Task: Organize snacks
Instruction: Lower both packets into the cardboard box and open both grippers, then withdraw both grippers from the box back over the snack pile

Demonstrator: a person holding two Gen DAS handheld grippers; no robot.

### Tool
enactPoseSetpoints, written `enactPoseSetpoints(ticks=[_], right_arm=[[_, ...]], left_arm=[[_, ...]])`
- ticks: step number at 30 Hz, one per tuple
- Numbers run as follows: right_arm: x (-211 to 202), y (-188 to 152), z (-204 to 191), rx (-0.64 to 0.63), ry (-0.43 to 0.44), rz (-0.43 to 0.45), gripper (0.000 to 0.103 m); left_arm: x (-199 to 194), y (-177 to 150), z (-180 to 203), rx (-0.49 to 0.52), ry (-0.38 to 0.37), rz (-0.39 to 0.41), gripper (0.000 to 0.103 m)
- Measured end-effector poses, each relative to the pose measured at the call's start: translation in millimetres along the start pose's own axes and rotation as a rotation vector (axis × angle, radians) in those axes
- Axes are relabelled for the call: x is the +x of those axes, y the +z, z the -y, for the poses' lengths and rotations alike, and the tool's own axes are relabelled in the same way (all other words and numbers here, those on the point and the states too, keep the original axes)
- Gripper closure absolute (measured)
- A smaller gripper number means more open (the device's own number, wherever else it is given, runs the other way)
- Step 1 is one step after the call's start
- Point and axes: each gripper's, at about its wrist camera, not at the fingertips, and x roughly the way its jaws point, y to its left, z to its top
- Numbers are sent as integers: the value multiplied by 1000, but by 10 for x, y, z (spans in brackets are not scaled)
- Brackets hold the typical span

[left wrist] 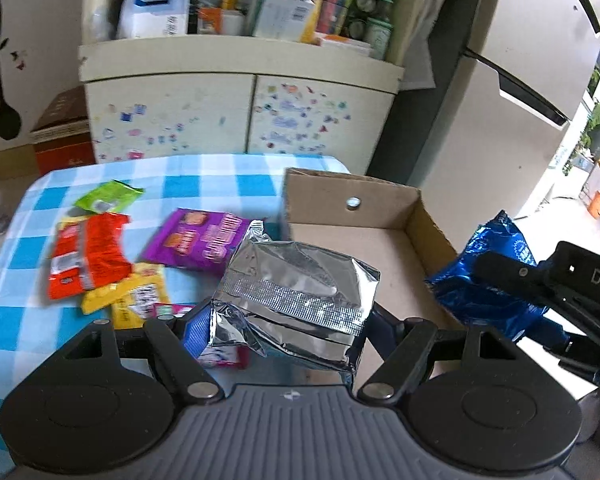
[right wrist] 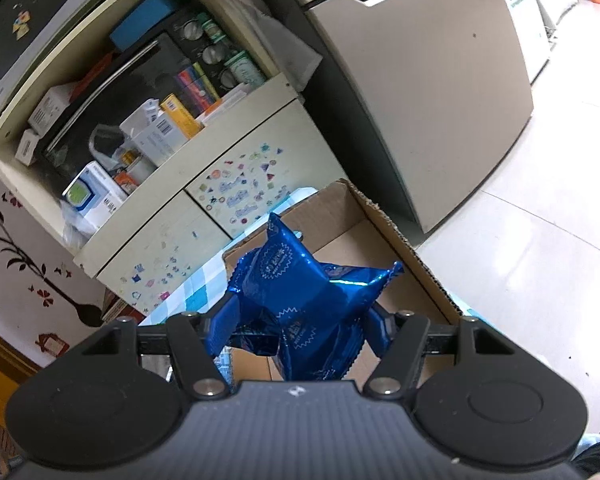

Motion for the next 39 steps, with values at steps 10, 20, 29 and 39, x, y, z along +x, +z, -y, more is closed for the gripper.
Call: enactPoseSetpoints(ticks=[10, 20, 29, 39], right_arm=[[75, 26, 97, 62, -36, -7, 35], [113, 9, 89, 72, -30, 8, 21], [96, -49, 6, 9, 7, 29, 21], [138, -276, -417, -256, 56, -14, 21]], left_arm=[[270, -32, 296, 46, -62, -45, 16], [104, 57, 274, 50, -80, 15, 2], [-196, 133, -243, -14, -46, 46, 2], [-462, 72, -1049, -78, 77, 39, 1]])
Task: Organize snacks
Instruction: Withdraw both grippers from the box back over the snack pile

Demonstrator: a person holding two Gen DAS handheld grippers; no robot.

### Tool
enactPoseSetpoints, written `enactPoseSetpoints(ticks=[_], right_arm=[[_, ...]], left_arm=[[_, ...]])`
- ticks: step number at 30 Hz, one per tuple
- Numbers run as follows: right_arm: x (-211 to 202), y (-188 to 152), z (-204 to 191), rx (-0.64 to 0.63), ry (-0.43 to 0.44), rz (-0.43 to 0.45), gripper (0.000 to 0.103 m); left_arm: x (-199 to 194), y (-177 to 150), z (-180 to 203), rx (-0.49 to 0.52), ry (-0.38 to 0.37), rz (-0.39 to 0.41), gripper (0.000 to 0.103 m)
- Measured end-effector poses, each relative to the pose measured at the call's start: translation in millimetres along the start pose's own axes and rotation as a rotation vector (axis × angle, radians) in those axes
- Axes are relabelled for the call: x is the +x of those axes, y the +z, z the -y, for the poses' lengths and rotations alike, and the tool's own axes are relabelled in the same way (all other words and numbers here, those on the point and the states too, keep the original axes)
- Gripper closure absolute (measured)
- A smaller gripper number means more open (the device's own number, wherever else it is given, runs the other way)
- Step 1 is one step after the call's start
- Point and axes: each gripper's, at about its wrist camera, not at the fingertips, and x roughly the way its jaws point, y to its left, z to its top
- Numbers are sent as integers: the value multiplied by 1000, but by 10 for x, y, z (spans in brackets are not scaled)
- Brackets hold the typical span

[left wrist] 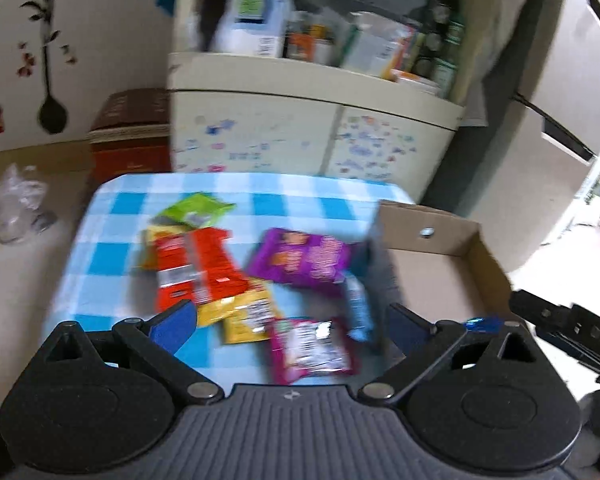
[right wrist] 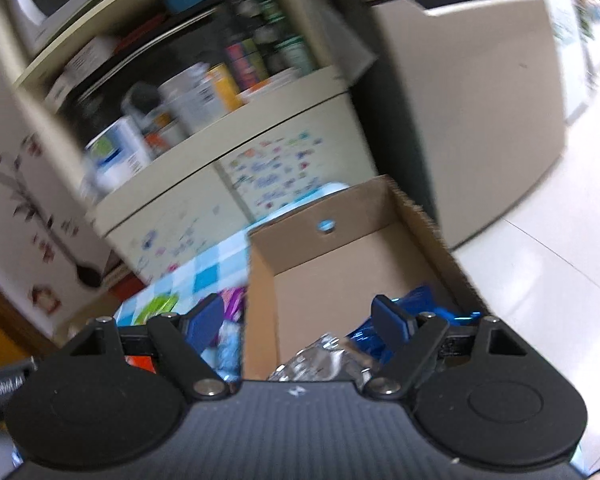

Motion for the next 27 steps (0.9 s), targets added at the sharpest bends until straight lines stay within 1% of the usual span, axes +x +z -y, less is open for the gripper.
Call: enactPoseSetpoints(ticks=[3, 7, 9, 10, 13, 15, 17, 19, 23, 27], right_arm=[[-10, -80, -182, -103, 22, -8, 21], [-81, -216, -403, -173, 85, -60, 21], [-141, -237, -594, -223, 76, -94, 22], [-194, -238, -705, -254, 79, -93, 22], [-332, -287, -983, -353, 186, -52, 20], [-276, -372, -1065, -388, 223, -73, 20], [-128, -453, -1082, -382, 263, -133, 20], [30, -520, -1080, -370, 256, -193, 20], [202, -563, -1068, -352, 250, -241, 20], [376, -602, -1038, -289, 229, -263, 20]], left_arm=[[-61, -23, -275, -40, 30, -8, 1], [-162, -37, -602, -93, 55, -1, 1], [-187, -13, -745, -131, 61, -3, 0], [-183, 6, -802, -150, 65, -6, 0], [-115, 97, -921, -178, 84, -14, 0], [-34, 152, -941, -171, 97, -20, 0], [83, 211, -945, -166, 107, -32, 0], [250, 266, -928, -161, 112, -50, 0], [592, 341, -886, -140, 112, -101, 0], [911, 387, -829, -123, 115, -140, 0]])
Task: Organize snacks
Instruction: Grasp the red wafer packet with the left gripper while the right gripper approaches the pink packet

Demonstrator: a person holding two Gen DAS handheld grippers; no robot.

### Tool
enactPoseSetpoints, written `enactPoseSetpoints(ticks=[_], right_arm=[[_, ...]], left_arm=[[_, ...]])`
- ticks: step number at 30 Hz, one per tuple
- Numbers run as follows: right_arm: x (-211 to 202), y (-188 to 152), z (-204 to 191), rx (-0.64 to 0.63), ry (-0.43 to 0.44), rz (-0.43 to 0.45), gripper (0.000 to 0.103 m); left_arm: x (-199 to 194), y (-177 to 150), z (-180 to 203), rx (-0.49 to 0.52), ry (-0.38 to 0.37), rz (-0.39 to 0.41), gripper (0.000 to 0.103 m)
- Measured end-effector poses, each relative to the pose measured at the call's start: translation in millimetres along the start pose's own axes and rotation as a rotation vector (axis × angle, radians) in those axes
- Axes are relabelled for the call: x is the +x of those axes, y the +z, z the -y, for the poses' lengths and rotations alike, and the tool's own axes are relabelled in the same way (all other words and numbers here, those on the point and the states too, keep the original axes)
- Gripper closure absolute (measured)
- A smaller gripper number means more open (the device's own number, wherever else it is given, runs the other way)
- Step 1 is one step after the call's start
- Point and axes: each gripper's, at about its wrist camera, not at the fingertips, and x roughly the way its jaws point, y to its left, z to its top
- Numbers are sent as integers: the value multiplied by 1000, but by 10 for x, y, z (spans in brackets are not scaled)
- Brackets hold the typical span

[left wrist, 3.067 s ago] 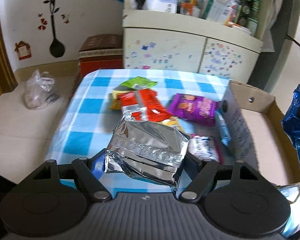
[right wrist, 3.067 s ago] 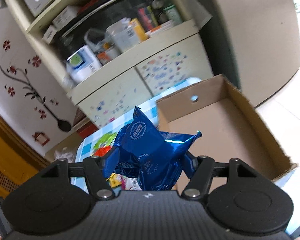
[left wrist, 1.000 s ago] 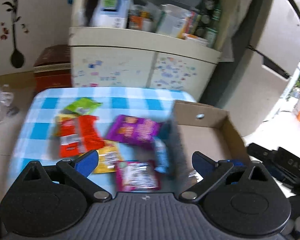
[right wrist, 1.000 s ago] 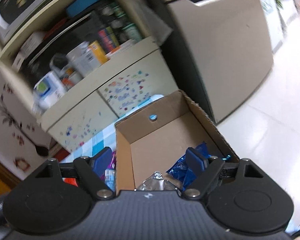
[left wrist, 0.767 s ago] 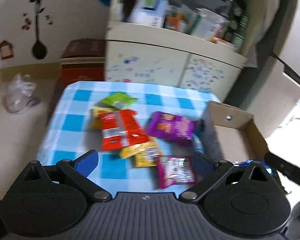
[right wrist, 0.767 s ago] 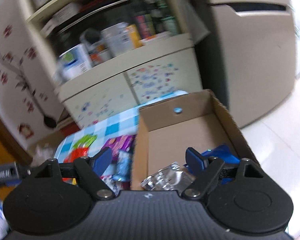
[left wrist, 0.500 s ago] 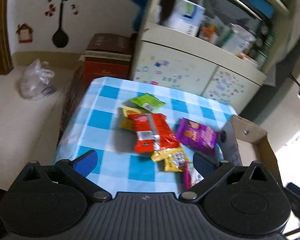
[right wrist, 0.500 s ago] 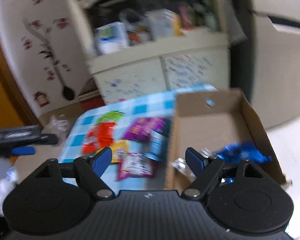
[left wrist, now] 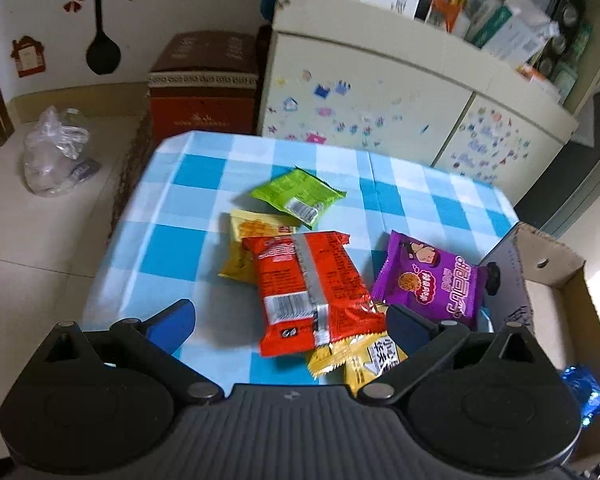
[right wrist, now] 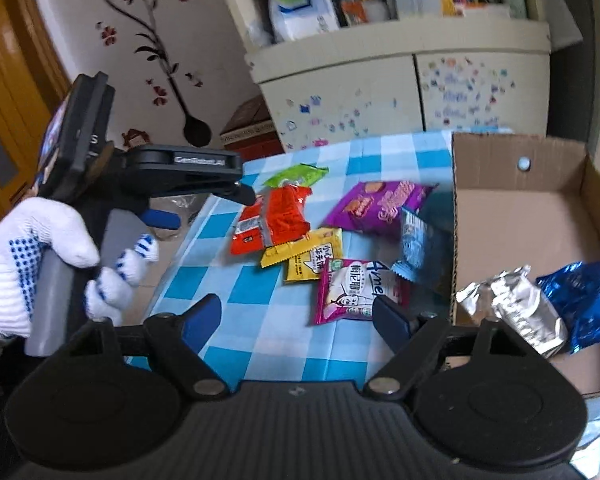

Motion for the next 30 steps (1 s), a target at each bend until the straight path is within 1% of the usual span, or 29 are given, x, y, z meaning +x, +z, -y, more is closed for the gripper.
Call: enactPoseSetpoints(ticks=[2, 7, 9, 12, 14, 16, 19, 21, 23, 25, 27, 28, 30], right_arm=[[116, 1, 17, 32, -23, -10, 20], [439, 15, 8, 65, -90, -49, 20], [552, 17, 9, 77, -135, -57, 20], [717, 4, 9, 85, -231, -80, 20], [797, 0, -5, 76, -272, -78, 19], [855, -3, -45, 50, -300, -79, 15], [932, -26, -97, 7, -354, -88, 14], [952, -38, -130, -18, -355, -88, 14], [998, -51, -167, -51, -322, -110, 16], [1053, -71, -181, -56, -335, -119, 16], [1099, -104, -214, -90, -360, -113, 16], [1132, -112, -229, -103, -373, -112, 15], [1170, -118, -238, -97, -373, -103, 10]], left_arm=[[104, 29, 30, 5, 3, -8, 0], [338, 100, 50, -7, 17, -34, 0], [426, 125, 42, -24, 27, -56, 0], [516, 146, 44, -40, 32, -83, 0], [550, 159, 63, -45, 29, -87, 0], [583, 175, 88, -41, 31, -91, 0], [627, 177, 152, -10, 50, -101, 0], [655, 171, 172, -10, 56, -115, 0], [685, 160, 170, -13, 59, -126, 0], [692, 149, 154, -18, 72, -126, 1], [680, 142, 126, -28, 91, -127, 3], [673, 140, 114, -28, 98, -126, 3], [662, 134, 78, -24, 119, -121, 6]])
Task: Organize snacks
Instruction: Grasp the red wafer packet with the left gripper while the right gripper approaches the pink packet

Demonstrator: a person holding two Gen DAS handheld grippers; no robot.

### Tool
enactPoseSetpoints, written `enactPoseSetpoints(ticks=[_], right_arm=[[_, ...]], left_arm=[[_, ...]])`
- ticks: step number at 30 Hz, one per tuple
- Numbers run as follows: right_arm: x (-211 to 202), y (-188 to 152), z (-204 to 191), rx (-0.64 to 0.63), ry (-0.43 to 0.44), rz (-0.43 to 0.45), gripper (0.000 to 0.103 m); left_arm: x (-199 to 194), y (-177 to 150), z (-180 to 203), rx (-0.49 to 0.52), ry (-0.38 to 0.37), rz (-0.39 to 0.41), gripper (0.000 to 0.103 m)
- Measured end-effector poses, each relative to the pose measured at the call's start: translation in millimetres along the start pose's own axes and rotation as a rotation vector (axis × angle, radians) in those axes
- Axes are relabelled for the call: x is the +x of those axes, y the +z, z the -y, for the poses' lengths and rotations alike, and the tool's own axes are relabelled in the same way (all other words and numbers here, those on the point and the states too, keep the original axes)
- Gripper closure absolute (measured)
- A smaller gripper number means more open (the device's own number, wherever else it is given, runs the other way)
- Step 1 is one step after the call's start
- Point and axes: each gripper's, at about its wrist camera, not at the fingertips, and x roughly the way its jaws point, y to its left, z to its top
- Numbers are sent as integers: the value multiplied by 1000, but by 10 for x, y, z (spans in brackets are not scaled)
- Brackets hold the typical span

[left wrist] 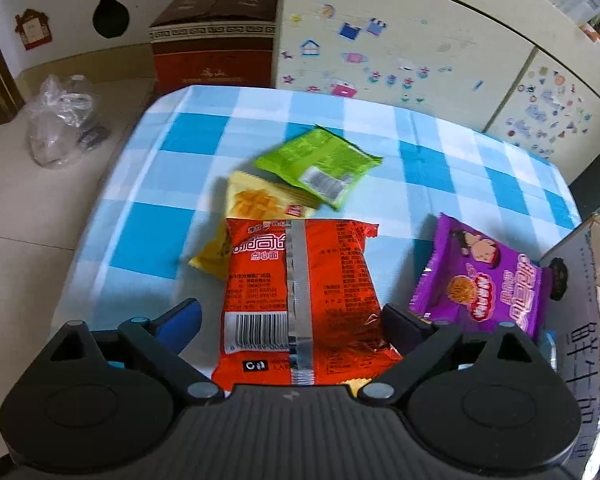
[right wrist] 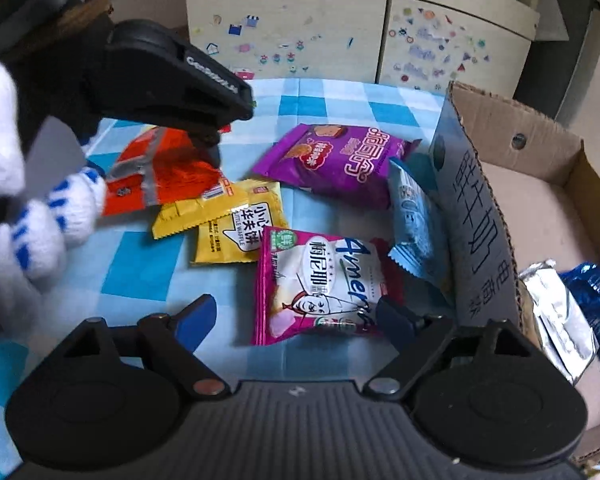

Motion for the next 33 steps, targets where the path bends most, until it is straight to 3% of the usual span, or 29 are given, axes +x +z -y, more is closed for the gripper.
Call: enactPoseSetpoints(ticks=[4, 12, 16, 21, 25, 29, 33], right_arm=[[28, 7, -51, -18, 5, 4, 8], [-130, -13, -200, -58, 200, -27, 11], [-191, 5, -166, -27, 131, 33, 13], [-51, 23, 4, 63, 119, 1, 12], [35, 33, 10, 17, 104, -1, 12], [85, 45, 79, 61, 128, -2, 11], [97, 75, 104, 77, 147, 5, 11]], left_arm=[[-5, -13, -100, -16, 41, -3, 9], [-18, 23, -317, -116, 20, -23, 11], [-57, 58, -338, -152, -33, -12, 11], [0, 84, -261, -125, -49, -23, 7], [53, 79, -208, -80, -37, -24, 4], [119, 35, -186, -47, 12, -33, 3], [140, 32, -285, -95, 21, -36, 3]])
